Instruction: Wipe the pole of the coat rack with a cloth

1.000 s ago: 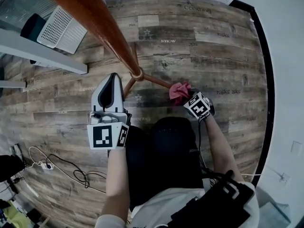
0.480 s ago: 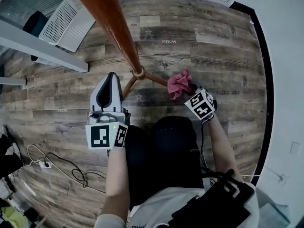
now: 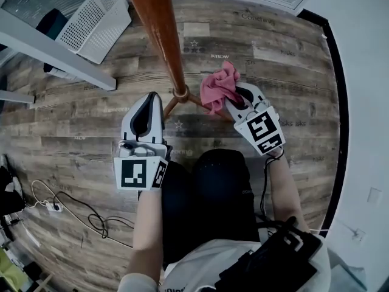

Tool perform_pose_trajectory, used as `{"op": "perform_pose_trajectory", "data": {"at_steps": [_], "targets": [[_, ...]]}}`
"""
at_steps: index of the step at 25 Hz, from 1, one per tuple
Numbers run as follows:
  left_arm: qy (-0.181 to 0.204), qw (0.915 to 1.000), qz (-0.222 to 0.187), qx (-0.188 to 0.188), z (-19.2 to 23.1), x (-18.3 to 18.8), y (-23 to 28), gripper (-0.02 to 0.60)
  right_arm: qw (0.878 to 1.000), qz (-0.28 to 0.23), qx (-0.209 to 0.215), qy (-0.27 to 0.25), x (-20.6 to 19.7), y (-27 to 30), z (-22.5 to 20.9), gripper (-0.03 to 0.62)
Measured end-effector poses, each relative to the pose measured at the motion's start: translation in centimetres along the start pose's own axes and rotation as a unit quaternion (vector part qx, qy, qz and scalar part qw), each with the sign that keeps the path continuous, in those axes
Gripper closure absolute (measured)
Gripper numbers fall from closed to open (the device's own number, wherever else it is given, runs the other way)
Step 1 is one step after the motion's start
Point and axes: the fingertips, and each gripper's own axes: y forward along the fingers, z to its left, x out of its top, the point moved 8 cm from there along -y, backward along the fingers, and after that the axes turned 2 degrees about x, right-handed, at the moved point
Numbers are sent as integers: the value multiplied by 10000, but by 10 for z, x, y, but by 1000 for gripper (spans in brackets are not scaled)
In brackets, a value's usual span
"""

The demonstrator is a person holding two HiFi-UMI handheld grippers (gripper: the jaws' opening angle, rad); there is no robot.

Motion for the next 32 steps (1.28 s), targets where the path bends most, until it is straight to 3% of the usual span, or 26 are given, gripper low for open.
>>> {"op": "perform_pose_trajectory", "data": {"at_steps": [5, 7, 12, 14, 17, 26, 32], "targets": [[-53, 9999, 88, 38, 2, -5, 4, 568, 9946, -872, -213, -515, 62, -21, -2, 499], [-34, 9999, 107, 13, 1, -5, 5, 568, 9890, -1107, -212, -954, 83, -29, -3, 499], [-11, 9999, 137, -11, 0, -8, 8, 568, 9804, -1119, -263, -1601, 116, -46, -3, 499], [-6, 9999, 161, -5, -1, -9, 8, 568, 9787, -1546, -423, -1280, 128, -54, -1, 499], [-1, 9998, 190, 4, 0, -10, 9, 568, 9662, -2414, -662, -621, 147, -62, 2, 499], [29, 9998, 195, -25, -1, -9, 10, 568, 9491, -2893, -759, -990, 181, -74, 3, 499], [46, 9998, 180, -32, -1, -10, 8, 568, 9485, -2919, -637, -1053, 189, -64, 8, 499]]}}
